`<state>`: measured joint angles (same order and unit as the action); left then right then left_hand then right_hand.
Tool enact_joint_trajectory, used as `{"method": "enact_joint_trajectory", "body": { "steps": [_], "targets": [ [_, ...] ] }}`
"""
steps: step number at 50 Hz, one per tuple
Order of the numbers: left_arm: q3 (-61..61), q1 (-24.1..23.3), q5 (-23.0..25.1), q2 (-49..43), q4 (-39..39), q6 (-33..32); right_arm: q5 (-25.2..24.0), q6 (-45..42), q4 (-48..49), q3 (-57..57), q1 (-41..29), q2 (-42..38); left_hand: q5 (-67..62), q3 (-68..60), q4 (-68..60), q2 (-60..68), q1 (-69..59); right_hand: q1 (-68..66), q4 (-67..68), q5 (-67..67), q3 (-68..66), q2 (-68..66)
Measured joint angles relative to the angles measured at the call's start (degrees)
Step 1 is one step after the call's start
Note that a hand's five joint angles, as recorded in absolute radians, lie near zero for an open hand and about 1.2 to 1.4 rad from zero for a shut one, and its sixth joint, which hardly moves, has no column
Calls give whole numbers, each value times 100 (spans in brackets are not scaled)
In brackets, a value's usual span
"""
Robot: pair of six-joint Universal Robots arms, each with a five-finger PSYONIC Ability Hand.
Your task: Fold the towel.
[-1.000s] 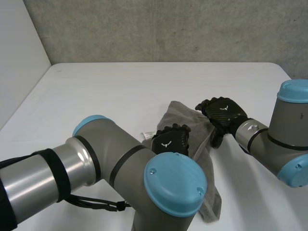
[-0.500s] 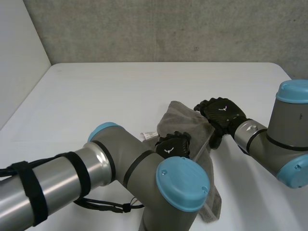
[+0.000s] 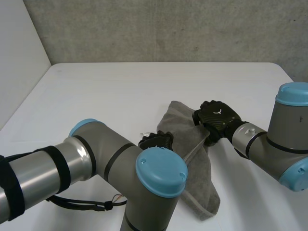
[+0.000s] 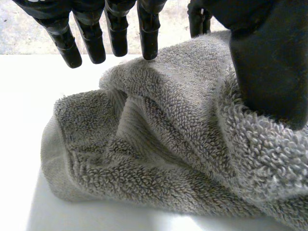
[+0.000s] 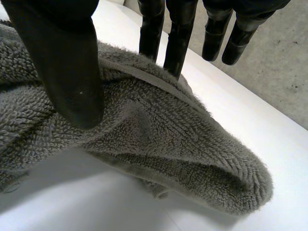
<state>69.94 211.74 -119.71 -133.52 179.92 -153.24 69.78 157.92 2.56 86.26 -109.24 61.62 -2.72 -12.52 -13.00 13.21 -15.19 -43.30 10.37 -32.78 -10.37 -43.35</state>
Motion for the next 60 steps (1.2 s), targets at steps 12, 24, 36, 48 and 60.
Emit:
{"method": "enact_joint_trajectory", "body": {
  "steps": [12, 24, 36, 48, 60],
  "targets": [
    [8, 181, 99, -31, -54, -583, -81, -10, -59, 40, -10, 372, -2208, 0, 0, 2223, -1953, -2353, 0, -2398, 0, -2225],
    [58, 486, 462, 40, -55, -1021, -186, -37, -180, -25, -35, 665, -5182, 0, 0, 5122, -4926, -1984, 0, -2037, 0, -1924],
    [326, 887, 748, 489, -59, -1034, -288, -68, -211, -41, -118, 500, -5231, 0, 0, 5150, -4947, 2159, 0, 2429, 0, 2209],
    [664, 1132, 931, 684, -53, -1067, -222, 27, 57, -131, -89, -59, -5220, 0, 0, 5142, -4946, 2158, 0, 2429, 0, 2209],
    [793, 1123, 928, 688, -75, -1068, -276, 510, 350, -307, -36, -454, -5230, 0, 0, 5149, -4947, -2375, 0, -2377, 0, -2471]
  ]
}}
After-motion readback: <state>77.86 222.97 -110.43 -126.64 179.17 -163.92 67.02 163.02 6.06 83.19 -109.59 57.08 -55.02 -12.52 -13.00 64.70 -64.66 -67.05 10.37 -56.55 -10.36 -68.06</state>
